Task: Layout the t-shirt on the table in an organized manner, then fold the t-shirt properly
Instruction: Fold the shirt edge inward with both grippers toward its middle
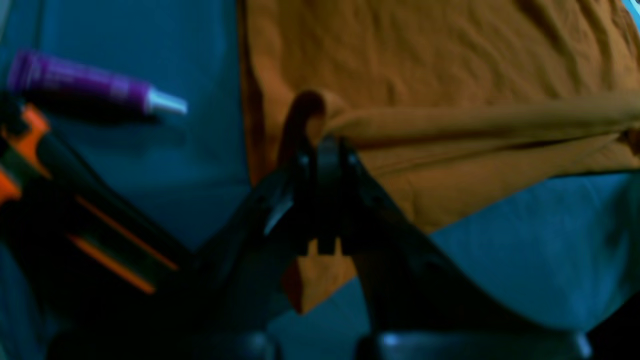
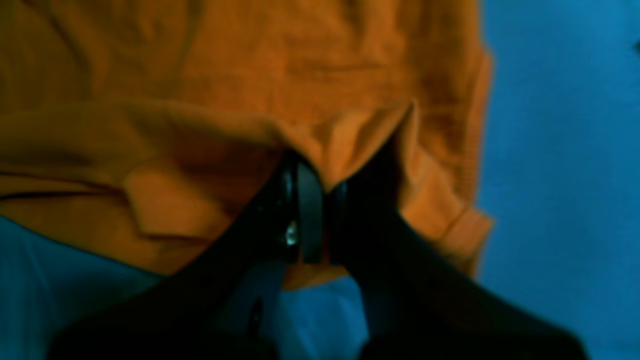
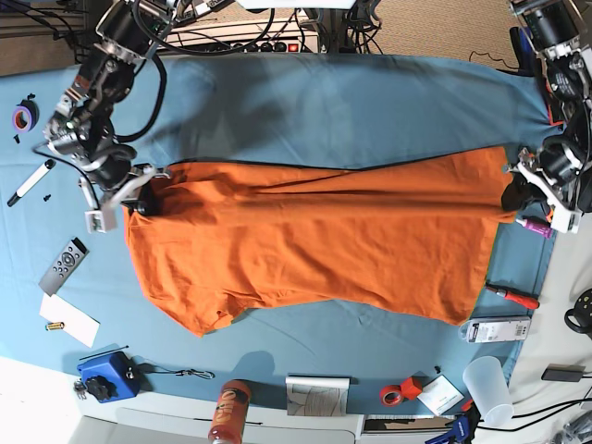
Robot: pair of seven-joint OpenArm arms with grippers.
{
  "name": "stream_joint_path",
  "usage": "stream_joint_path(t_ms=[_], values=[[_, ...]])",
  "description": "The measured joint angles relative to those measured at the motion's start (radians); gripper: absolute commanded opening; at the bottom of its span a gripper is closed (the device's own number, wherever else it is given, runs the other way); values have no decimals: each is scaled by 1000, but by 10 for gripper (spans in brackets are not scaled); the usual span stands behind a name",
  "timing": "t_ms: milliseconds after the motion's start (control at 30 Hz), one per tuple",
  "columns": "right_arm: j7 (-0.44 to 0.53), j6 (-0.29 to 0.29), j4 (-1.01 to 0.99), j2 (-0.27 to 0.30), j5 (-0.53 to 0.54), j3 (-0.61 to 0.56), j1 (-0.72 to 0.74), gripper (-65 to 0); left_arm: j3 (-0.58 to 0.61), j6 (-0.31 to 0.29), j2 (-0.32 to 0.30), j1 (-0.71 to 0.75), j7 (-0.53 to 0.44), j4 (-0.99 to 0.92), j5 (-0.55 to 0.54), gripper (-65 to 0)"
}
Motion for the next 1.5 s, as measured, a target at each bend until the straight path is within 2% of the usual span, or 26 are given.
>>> stream_joint_path(t_ms=[133,200,267,467,567,633,800,1067,1200,1233,1300,1333,1433,1500], values=[[16,0,-67,0,0,-3,34,-650,69,1,-2,-31,-26,-1,67,-650],[15,0,-104,0,0,2,54,-650,97,47,-2,-47,-62,-1,110,-650],[18,0,-136,0,-3,2,70,-650,122,69,-3,-61,-92,-1,162,-650],[45,-1,-176,0,-9,1,85,-650,236,69,-3,-76,-196,-9,306,-650],[68,0,-176,0,-43,1,85,-650,274,164,-2,-85,-237,-16,367,-650],[68,-1,-176,0,-50,2,85,-650,275,186,-3,-97,-258,-17,400,-650],[68,-1,-176,0,-54,2,85,-650,277,165,-4,-155,-276,-17,412,-650],[68,0,-176,0,-53,2,85,-650,277,166,-3,-151,-272,-22,414,-650],[64,0,-176,0,-53,2,85,-650,277,167,-3,-151,-276,-23,413,-412],[64,0,-176,0,-53,2,85,-619,277,167,-3,-151,-276,-23,414,-376],[64,-1,-176,0,-37,2,85,-524,277,176,-3,-151,-276,-23,414,-362],[63,-1,-176,0,-22,2,85,-498,277,193,-3,-151,-275,-23,414,-362],[49,-1,-176,0,42,2,85,-494,276,259,-3,-152,-266,-23,414,-362],[7,0,-176,16,135,2,85,-494,275,259,-5,-157,-203,-15,408,-362]])
